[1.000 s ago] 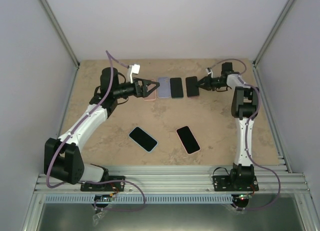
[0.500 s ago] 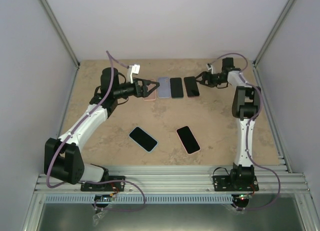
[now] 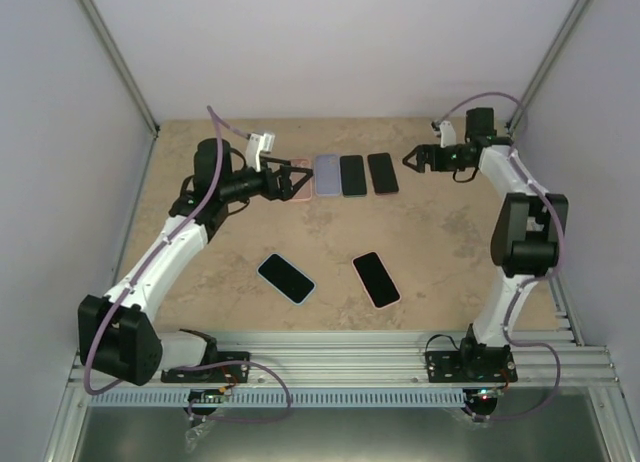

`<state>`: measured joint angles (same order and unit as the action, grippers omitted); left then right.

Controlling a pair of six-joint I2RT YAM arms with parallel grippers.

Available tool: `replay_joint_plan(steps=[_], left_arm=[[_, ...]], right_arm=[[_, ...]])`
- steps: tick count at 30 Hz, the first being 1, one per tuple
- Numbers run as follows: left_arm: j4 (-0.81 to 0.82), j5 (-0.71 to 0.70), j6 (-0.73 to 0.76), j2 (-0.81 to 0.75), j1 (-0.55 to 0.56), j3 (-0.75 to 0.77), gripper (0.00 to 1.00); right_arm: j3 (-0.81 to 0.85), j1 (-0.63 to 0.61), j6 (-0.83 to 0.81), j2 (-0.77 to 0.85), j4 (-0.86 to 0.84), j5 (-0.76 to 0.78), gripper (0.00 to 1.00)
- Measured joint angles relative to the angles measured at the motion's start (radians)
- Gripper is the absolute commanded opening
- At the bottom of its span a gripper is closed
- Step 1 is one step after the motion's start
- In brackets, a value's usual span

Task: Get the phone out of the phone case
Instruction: Pick up the phone at the center of the board.

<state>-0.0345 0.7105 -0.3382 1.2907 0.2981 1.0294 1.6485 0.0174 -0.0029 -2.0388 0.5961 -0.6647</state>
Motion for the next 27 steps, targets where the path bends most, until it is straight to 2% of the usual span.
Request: replay_joint_plan(steps=[8, 15, 21, 27], left_arm=[[-0.05, -0.007, 0.046, -0.038, 0.0, -0.019, 0.99], [-0.089, 0.051, -0.009, -0.039, 0.0, 0.02, 0.99], [-0.011, 0.128, -0.197, -0.04, 0.0, 0.057, 0.99], [0.093, 0.155, -0.422, -0.04, 0.006, 0.06, 0.99]], right_arm=[[-0.279, -0.024, -0.043, 0.315, 0.011, 0.029, 0.98], [-0.492, -0.196, -0.04, 0.495, 0.044, 0.087, 0.98], [-0.653, -0.384, 0.013, 0.529, 0.07, 0.183, 0.98], [-0.686, -0.467, 0.105, 0.525, 0.092, 0.323, 0.98]])
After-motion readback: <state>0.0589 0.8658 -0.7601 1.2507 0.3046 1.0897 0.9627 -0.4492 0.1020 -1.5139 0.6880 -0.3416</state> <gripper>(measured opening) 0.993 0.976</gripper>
